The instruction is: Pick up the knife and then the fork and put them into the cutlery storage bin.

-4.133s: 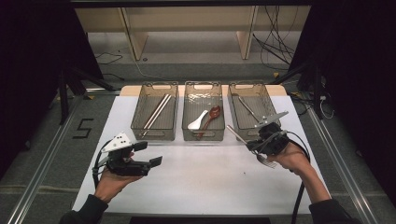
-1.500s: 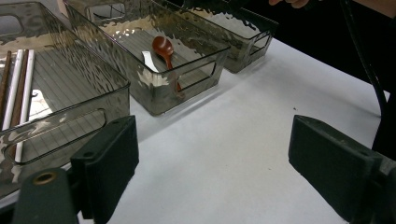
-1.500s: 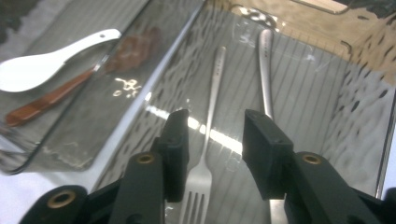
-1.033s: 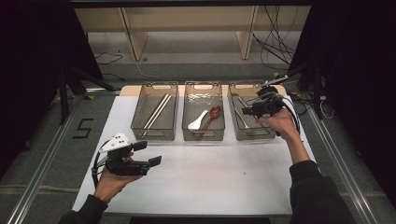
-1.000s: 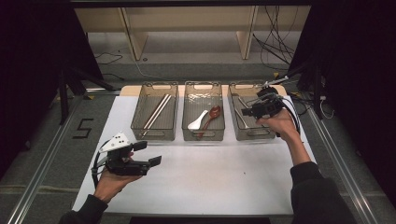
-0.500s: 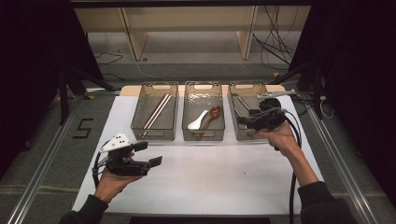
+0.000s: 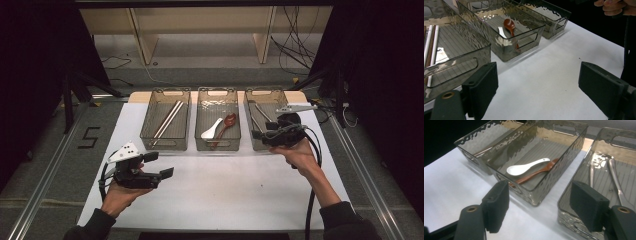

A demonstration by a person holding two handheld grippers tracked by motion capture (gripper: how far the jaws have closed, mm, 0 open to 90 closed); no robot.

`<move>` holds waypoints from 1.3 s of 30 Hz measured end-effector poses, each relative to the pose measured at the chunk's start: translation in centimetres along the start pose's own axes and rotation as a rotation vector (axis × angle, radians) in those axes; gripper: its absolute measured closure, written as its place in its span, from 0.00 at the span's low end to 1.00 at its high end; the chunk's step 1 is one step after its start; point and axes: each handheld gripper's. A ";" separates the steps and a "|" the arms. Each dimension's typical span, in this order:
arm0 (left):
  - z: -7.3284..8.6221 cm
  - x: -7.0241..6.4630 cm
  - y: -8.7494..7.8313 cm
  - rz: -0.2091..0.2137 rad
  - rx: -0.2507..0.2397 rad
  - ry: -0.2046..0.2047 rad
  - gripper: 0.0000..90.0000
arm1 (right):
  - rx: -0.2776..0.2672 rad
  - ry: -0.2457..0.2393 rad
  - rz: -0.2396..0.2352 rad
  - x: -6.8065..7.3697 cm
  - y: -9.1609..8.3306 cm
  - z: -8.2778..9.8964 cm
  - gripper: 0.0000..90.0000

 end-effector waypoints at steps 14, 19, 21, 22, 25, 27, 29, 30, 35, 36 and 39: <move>0.0 0.0 0.0 0.003 0.002 -0.001 0.17 | -0.045 -0.011 -0.036 1.4 -0.5 1.9 0.32; 0.0 0.0 0.0 0.006 0.010 0.002 0.17 | -0.056 -0.028 -0.052 2.3 -0.6 2.9 0.30; 0.0 0.0 0.0 0.007 0.011 0.003 0.17 | -0.061 -0.029 -0.054 2.6 -0.7 3.3 0.29; 0.0 0.0 0.0 0.007 0.011 0.003 0.17 | -0.061 -0.028 -0.056 2.8 -0.8 3.6 0.29; 0.0 -0.1 0.0 0.009 0.012 0.003 0.17 | -0.073 -0.038 -0.052 3.2 -0.9 4.2 0.28; 0.0 -0.1 0.1 0.011 0.013 0.004 0.17 | -0.081 -0.035 -0.057 3.4 -1.1 4.7 0.28; 0.0 -0.1 0.1 0.012 0.014 0.006 0.17 | -0.093 -0.035 -0.061 3.7 -1.3 5.2 0.28; 0.0 -0.1 0.1 0.012 0.014 0.007 0.17 | -0.099 -0.038 -0.054 3.8 -1.3 5.5 0.28; 0.0 -0.2 0.0 0.015 0.016 0.012 0.17 | -0.122 -0.031 -0.051 4.2 -1.6 6.9 0.28; 0.0 -0.2 0.0 0.016 0.016 0.012 0.17 | -0.131 -0.027 -0.052 4.3 -1.7 7.1 0.28; 0.0 -0.2 0.1 0.017 0.016 0.011 0.17 | -0.147 -0.020 -0.056 4.4 -2.0 7.9 0.28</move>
Point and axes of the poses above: each handheld gripper's, and its own axes: y roughly forward along the jaws, z roughly out of its underside, x roughly to its left, and after that the axes turned 11 degrees about x, right-handed
